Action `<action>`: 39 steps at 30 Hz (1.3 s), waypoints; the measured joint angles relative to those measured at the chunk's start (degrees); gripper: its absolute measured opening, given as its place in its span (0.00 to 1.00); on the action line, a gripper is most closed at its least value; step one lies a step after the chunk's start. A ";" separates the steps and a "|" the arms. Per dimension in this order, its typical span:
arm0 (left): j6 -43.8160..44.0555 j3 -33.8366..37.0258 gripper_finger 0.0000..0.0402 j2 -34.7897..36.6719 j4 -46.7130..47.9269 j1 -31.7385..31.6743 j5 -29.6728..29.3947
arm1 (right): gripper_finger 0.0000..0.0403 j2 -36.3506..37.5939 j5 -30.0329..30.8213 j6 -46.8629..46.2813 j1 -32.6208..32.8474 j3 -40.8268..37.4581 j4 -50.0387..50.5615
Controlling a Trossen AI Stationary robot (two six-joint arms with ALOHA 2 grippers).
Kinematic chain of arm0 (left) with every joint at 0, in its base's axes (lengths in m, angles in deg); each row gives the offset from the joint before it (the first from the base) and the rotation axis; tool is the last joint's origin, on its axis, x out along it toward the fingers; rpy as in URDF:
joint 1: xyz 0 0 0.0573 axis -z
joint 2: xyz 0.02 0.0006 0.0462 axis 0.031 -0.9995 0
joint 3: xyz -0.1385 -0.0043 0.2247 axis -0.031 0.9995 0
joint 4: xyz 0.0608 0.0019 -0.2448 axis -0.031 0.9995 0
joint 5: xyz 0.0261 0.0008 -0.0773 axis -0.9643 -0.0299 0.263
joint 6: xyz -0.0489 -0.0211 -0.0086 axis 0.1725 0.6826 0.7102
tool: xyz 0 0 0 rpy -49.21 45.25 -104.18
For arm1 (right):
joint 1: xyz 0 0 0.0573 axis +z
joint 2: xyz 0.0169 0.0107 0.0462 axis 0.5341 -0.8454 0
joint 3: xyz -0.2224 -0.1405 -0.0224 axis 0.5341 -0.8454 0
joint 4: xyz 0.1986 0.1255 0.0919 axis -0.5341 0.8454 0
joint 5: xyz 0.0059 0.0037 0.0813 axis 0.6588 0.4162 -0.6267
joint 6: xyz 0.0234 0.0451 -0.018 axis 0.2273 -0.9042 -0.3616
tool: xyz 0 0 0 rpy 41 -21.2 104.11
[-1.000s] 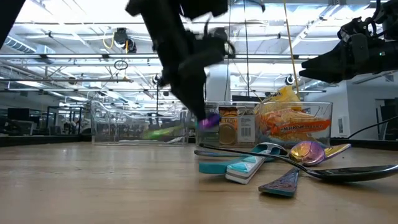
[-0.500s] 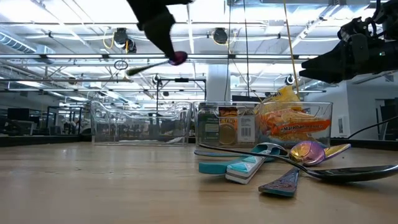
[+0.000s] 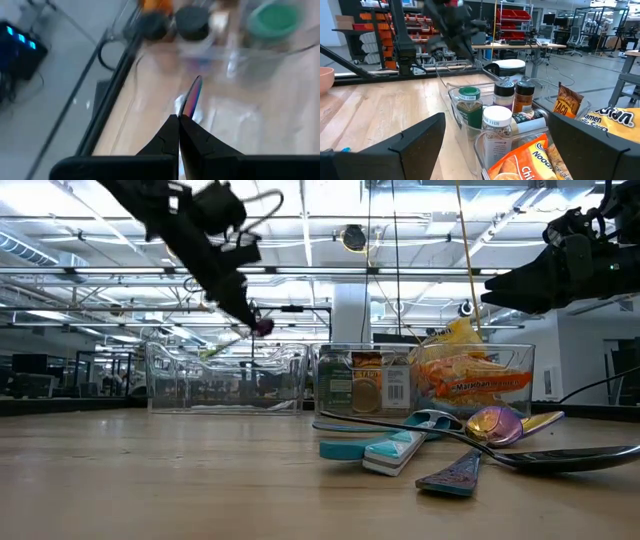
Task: Pick & Place Food Item
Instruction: Put the blue and violet spoon into the left transparent bin, then put the black spoon into the left transparent bin
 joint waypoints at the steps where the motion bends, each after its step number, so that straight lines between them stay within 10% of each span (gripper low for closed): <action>1: 0.55 0.40 0.00 -0.83 -0.31 -1.03 0.83 | 0.86 0.00 0.01 0.00 -0.02 0.00 -0.02; 31: 4.57 1.74 0.09 -12.62 -6.56 -2.13 -1.69 | 0.86 0.00 0.00 0.00 0.00 0.00 -0.01; 39: 7.36 1.60 0.30 -8.11 -10.21 1.61 -5.43 | 0.86 0.00 0.01 0.00 -0.02 0.00 -0.02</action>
